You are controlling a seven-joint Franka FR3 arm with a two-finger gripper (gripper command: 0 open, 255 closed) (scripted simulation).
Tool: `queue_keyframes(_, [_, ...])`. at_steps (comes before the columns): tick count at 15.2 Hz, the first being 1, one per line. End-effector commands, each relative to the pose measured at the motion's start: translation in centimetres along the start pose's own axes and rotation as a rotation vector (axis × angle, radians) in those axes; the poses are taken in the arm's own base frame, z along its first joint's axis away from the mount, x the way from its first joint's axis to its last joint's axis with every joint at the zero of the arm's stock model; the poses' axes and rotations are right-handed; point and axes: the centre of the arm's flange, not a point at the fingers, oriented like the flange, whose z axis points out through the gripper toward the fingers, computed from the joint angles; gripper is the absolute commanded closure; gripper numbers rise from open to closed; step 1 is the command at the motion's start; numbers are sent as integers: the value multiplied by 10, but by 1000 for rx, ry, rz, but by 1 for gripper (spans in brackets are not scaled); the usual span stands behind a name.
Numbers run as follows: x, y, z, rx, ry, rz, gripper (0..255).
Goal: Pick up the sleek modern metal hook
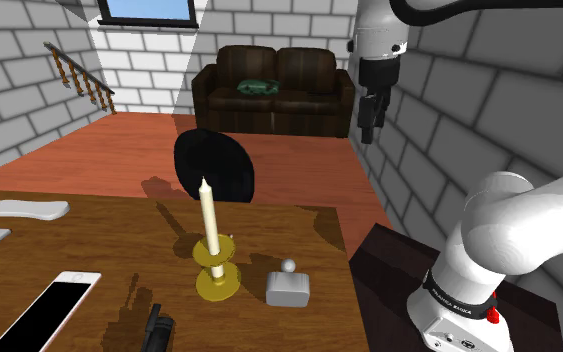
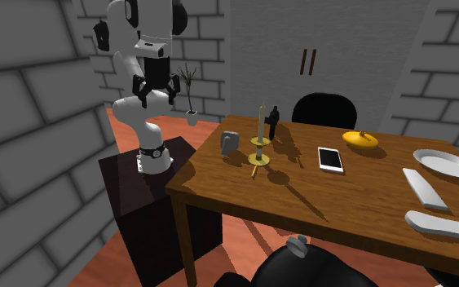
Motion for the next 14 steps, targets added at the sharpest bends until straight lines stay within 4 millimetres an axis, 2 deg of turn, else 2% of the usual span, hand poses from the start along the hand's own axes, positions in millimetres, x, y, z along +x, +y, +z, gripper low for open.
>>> queue_keyframes(1, [0,0,0,0,0,0,0])
queue_keyframes(8, [-12,-84,38,-2,17,250,0])
queue_keyframes(14, [-4,-157,71,-4,31,464,0])
